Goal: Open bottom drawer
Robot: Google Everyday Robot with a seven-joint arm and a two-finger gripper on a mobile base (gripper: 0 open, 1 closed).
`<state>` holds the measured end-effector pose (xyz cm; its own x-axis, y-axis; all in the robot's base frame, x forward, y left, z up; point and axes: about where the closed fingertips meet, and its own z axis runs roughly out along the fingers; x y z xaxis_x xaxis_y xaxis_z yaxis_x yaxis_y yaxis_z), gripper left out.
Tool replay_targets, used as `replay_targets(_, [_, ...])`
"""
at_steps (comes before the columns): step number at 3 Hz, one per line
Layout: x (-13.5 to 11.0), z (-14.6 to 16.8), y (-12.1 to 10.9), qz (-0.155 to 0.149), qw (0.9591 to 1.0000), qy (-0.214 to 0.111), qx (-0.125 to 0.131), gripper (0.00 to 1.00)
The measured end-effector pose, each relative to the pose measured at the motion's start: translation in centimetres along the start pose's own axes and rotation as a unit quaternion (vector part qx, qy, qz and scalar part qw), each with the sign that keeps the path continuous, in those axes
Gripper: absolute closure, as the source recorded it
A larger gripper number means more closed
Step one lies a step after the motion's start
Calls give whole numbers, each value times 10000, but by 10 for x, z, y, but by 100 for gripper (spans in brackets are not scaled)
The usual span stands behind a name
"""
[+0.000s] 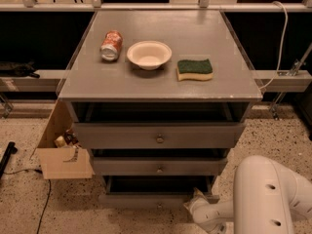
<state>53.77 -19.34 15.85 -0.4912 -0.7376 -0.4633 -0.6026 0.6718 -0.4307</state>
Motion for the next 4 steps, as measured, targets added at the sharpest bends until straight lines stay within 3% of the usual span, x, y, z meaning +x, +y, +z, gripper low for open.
replay_targets(2, [4,-2,3,-5,10000,33,-2,100])
replay_targets(4, [19,-22,25,145,9999,75,-41,100])
